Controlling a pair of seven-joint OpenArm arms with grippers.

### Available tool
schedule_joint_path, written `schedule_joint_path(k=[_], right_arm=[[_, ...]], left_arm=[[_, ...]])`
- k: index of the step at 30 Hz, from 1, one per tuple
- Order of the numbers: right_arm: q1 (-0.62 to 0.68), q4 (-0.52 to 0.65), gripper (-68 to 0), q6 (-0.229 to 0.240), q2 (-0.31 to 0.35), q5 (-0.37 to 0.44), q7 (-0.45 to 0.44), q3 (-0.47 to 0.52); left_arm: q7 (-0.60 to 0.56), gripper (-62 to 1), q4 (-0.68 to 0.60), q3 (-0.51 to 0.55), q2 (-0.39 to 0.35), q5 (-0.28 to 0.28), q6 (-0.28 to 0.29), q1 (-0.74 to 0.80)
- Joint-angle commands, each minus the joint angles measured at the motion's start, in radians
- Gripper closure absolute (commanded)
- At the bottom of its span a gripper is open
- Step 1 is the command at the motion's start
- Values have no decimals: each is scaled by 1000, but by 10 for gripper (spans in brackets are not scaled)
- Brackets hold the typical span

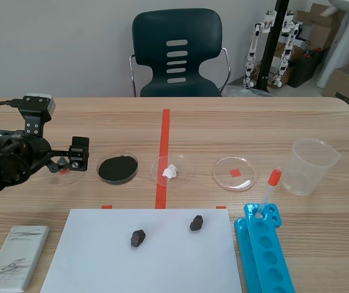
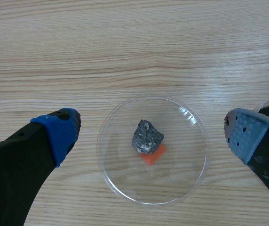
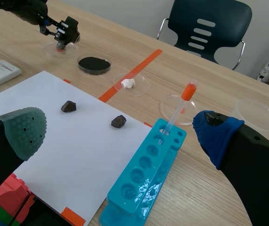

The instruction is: Return to the home posture

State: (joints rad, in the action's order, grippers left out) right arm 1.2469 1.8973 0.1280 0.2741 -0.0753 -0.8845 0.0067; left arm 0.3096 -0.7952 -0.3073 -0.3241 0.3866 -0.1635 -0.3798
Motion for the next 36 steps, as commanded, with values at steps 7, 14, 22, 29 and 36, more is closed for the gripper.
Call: schedule_joint_path(k=[7, 14, 22, 29, 36], right_arm=[[-1, 21, -679, 0, 0, 7, -15, 5], [-1, 21, -679, 0, 0, 7, -15, 5], [-1, 21, -679, 0, 0, 8, -15, 5], [-1, 21, -679, 0, 0, 8, -14, 5], [-1, 21, -679, 0, 0, 7, -14, 5]], left_arm=[[-10, -623, -5, 6, -10, -2, -2, -17], [-10, -623, -5, 6, -10, -2, -2, -17], [-14, -623, -5, 6, -35, -13, 7, -17], [-41, -623, -35, 6, -109, -10, 150, 11], [-210, -623, -208, 6, -246, -5, 345, 192]])
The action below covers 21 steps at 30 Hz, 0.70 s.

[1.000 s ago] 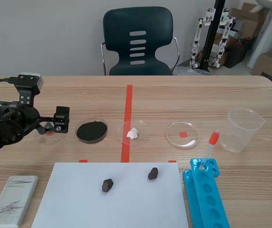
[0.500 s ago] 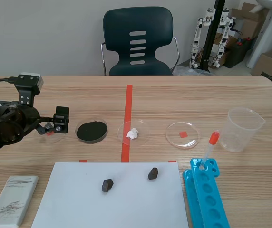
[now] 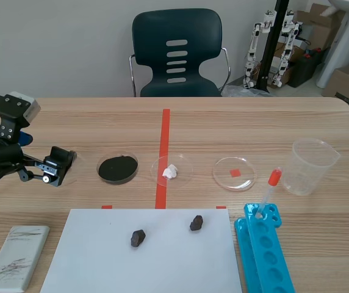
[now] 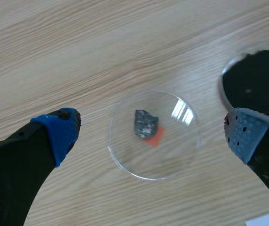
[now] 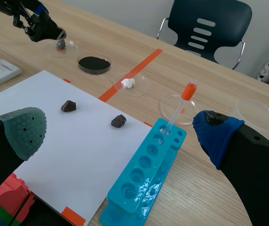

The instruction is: Return to the home posture

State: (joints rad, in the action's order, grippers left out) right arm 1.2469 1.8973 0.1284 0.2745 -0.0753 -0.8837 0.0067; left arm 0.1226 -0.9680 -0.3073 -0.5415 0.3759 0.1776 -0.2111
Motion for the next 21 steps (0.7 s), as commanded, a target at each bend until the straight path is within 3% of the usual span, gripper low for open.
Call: schedule_joint_path(k=[1, 10, 21], right_arm=[[-1, 21, -679, 0, 0, 7, -15, 5], [-1, 21, -679, 0, 0, 8, -15, 5], [-1, 21, -679, 0, 0, 8, -16, 5]], left_arm=[[-45, -623, -63, 6, -50, 5, 14, 53], [-375, -623, -349, 108, -246, 6, 40, 486], [-822, -623, -535, 322, -266, 2, 59, 1019]])
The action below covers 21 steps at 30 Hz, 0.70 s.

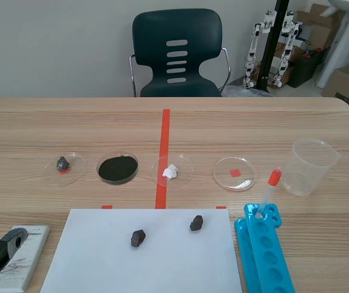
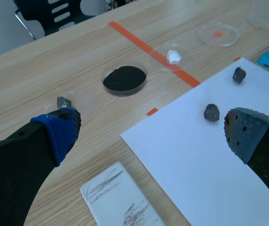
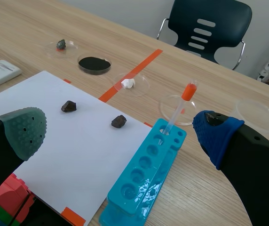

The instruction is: Return to the home posture

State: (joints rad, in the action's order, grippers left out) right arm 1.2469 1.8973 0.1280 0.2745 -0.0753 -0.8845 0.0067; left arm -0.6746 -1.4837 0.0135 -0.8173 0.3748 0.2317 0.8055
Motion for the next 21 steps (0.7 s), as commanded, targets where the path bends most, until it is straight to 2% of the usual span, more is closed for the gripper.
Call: schedule_joint_path(k=[1, 8, 11, 14, 16, 21], right_arm=[[-1, 21, -679, 0, 0, 8, -15, 5], [-1, 21, -679, 0, 0, 8, -15, 5], [-1, 21, -679, 0, 0, 8, -15, 5], [-1, 21, -679, 0, 0, 7, -15, 5], [-1, 21, -679, 0, 0, 8, -14, 5], [-1, 21, -679, 0, 0, 8, -15, 5]], left_arm=[[-60, -623, -37, 13, 10, 3, 8, 43], [-258, -623, -128, 66, 11, 3, 8, 257], [-327, -623, -154, 70, 13, -20, 7, 307], [-350, -623, -181, 71, 32, -96, 7, 323], [-350, -623, -195, 71, 53, -126, 6, 325], [-349, -623, -202, 71, 108, -136, 2, 325]])
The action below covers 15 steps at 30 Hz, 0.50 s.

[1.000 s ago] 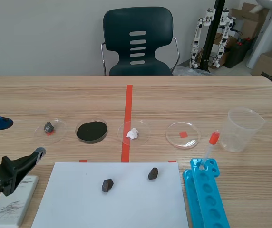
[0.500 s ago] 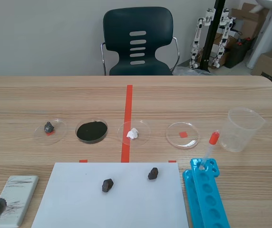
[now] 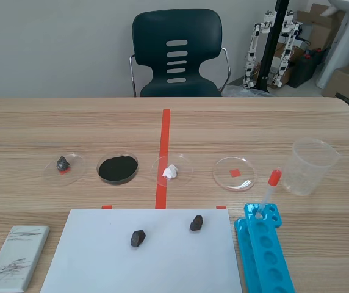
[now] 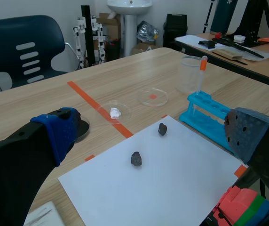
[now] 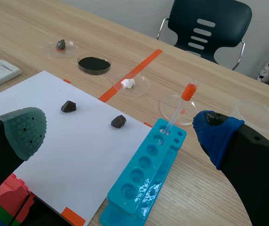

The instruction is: Return to the home posture

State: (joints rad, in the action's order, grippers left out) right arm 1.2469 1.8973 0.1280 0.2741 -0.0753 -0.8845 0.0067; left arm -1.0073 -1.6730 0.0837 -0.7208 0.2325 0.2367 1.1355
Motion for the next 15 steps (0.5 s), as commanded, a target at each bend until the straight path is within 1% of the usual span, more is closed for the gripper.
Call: schedule_joint_path(k=[1, 3, 15], right_arm=[[-1, 21, -679, 0, 0, 7, -14, 5], [-1, 21, -679, 0, 0, 8, -15, 5], [-1, 21, -679, 0, 0, 8, -14, 5]], left_arm=[[-15, -623, -13, 1, 18, 6, -3, -5], [-13, -623, -12, 1, 28, 6, -3, -5], [-13, -623, -12, 1, 28, 6, -2, -8]])
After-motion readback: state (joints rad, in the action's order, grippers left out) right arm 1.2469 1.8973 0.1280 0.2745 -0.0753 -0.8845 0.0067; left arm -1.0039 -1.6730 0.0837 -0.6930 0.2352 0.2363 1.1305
